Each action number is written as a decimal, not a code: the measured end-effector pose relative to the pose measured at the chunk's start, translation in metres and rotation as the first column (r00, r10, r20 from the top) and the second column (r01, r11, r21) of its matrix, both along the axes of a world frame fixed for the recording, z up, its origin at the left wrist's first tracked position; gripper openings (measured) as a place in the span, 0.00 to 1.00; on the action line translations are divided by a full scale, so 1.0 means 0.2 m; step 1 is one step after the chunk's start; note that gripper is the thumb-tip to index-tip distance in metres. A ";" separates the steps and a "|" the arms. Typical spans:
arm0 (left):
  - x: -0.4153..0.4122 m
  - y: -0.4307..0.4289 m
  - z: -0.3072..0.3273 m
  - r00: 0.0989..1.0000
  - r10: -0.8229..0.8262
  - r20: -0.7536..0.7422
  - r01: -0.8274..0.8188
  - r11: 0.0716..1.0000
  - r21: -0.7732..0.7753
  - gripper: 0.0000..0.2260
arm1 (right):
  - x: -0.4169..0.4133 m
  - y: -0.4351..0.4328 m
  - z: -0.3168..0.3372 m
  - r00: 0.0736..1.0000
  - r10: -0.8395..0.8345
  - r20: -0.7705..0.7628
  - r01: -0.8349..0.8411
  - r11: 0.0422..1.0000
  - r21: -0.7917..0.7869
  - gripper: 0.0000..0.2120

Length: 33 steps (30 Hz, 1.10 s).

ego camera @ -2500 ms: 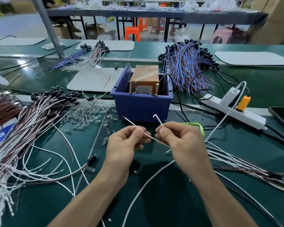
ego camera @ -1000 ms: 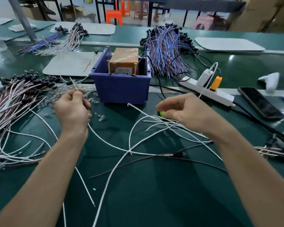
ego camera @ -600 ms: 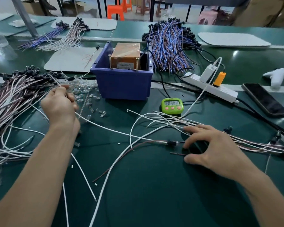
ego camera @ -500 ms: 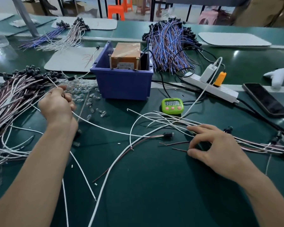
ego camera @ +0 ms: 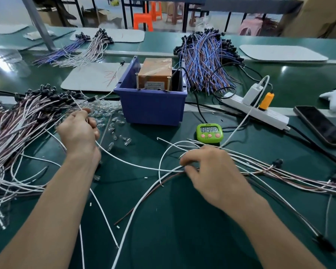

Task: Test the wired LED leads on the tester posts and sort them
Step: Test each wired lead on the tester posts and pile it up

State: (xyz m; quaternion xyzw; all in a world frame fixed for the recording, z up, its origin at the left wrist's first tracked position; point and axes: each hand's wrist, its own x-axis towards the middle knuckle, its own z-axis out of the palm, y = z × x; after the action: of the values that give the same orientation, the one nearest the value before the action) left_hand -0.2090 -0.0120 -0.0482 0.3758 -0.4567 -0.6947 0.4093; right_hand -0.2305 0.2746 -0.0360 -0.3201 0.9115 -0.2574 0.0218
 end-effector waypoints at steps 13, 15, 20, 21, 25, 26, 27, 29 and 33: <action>0.01 0.02 0.02 0.997 -0.077 -0.002 0.077 0.997 -0.007 0.07 | 0.01 -0.01 0.08 0.992 0.127 -0.012 -0.127 0.991 0.033 0.02; 0.01 0.03 0.02 0.994 -0.112 -0.008 0.112 0.994 -0.005 0.07 | 0.00 0.03 0.14 0.982 0.159 0.100 -0.161 0.987 0.006 0.04; 0.03 0.04 0.04 0.979 -0.202 -0.038 0.200 0.979 -0.042 0.07 | -0.08 0.11 0.28 0.761 0.378 0.526 -0.341 0.924 -0.171 0.04; 0.03 0.04 0.04 0.978 -0.203 -0.051 0.201 0.979 -0.039 0.07 | -0.10 0.12 0.28 0.745 0.397 0.536 -0.296 0.917 -0.267 0.04; 0.04 0.04 0.05 0.973 -0.208 -0.096 0.207 0.978 -0.023 0.07 | -0.16 0.12 0.21 0.772 0.333 0.541 -0.052 0.881 -0.469 0.11; 0.04 0.04 0.05 0.966 -0.241 -0.094 0.237 0.970 -0.050 0.06 | -0.15 0.12 0.18 0.760 0.320 0.566 -0.028 0.886 -0.463 0.12; 0.05 0.05 0.05 0.954 -0.287 -0.091 0.279 0.956 -0.092 0.06 | -0.15 0.13 0.15 0.743 0.312 0.592 -0.021 0.895 -0.445 0.10; 0.05 0.09 0.05 0.929 -0.364 -0.070 0.348 0.921 -0.174 0.08 | -0.12 0.12 0.12 0.715 0.299 0.632 -0.027 0.915 -0.402 0.03; 0.04 0.14 0.05 0.923 -0.385 -0.002 0.379 0.910 -0.165 0.13 | -0.10 0.06 0.12 0.702 0.311 0.641 0.015 0.893 -0.449 0.02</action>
State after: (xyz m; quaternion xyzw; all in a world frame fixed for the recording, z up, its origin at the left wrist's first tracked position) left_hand -0.2009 0.0151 -0.0389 0.2326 -0.5690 -0.7284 0.3025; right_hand -0.2499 0.2868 -0.0114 -0.2700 0.7273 -0.5463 0.3157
